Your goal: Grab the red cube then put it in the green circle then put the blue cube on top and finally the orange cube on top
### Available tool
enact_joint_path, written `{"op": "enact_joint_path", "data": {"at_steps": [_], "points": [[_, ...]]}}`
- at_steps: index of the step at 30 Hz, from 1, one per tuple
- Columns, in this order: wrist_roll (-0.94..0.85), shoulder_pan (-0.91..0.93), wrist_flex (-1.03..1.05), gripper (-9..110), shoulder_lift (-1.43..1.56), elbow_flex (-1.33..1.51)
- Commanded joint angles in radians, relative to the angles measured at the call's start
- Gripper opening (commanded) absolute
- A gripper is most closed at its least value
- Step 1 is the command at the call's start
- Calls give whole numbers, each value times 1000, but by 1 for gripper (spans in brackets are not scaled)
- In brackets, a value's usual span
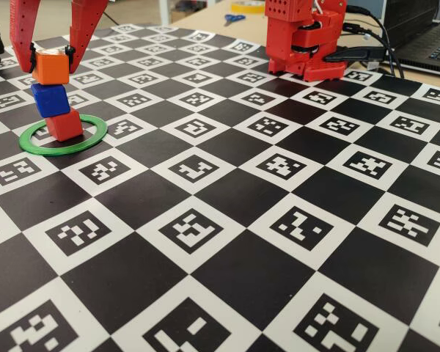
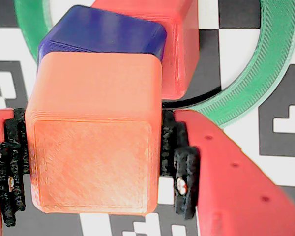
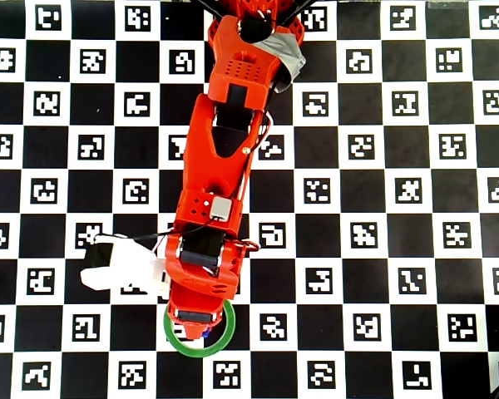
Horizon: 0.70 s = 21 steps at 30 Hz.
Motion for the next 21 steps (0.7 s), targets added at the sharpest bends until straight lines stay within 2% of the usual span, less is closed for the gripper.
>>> {"op": "enact_joint_path", "data": {"at_steps": [1, 4, 8, 21], "points": [[23, 11, -2, 19, 46, -87], [40, 12, 0, 33, 51, -87], [48, 15, 3, 45, 54, -87], [58, 14, 8, 48, 72, -63]]}}
